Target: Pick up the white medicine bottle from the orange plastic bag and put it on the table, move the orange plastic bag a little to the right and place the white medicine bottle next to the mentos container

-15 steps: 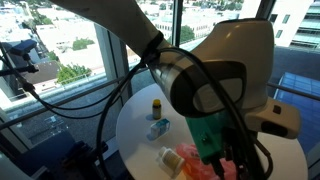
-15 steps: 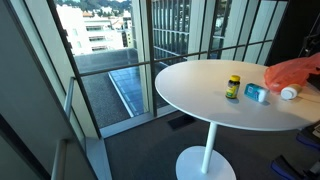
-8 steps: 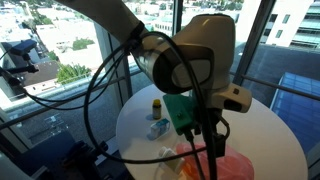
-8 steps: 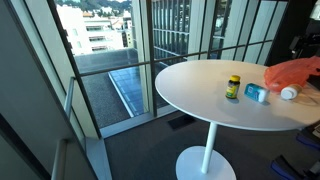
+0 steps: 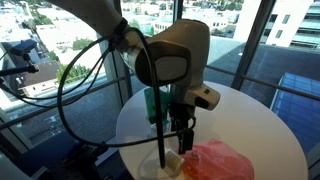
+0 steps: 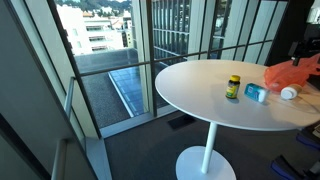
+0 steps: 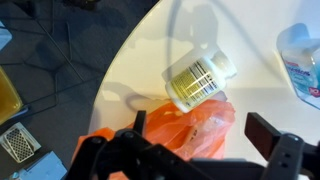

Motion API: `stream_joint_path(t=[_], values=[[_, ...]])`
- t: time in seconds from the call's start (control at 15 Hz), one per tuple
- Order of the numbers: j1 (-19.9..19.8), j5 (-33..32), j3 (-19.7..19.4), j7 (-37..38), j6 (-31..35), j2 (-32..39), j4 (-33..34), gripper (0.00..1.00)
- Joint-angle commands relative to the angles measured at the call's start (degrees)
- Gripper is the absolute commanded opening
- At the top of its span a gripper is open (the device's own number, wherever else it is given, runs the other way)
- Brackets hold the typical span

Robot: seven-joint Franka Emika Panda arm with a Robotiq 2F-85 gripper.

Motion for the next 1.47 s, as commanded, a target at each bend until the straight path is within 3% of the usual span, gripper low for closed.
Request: stream_joint_path(t=[0.0, 0.2, 0.6, 1.4], values=[[-0.33, 2.11, 0.53, 3.44, 4.35, -0.08, -2.68, 1.0], [-0.18, 1.24, 0.5, 4.46, 7.51, 0.62, -3.22, 1.0], [-0.44, 1.68, 0.13, 4.9, 7.82, 3.0, -2.62, 1.0], [-0.59, 14.95, 0.11, 4.24, 16.48, 12.34, -1.52, 1.0]])
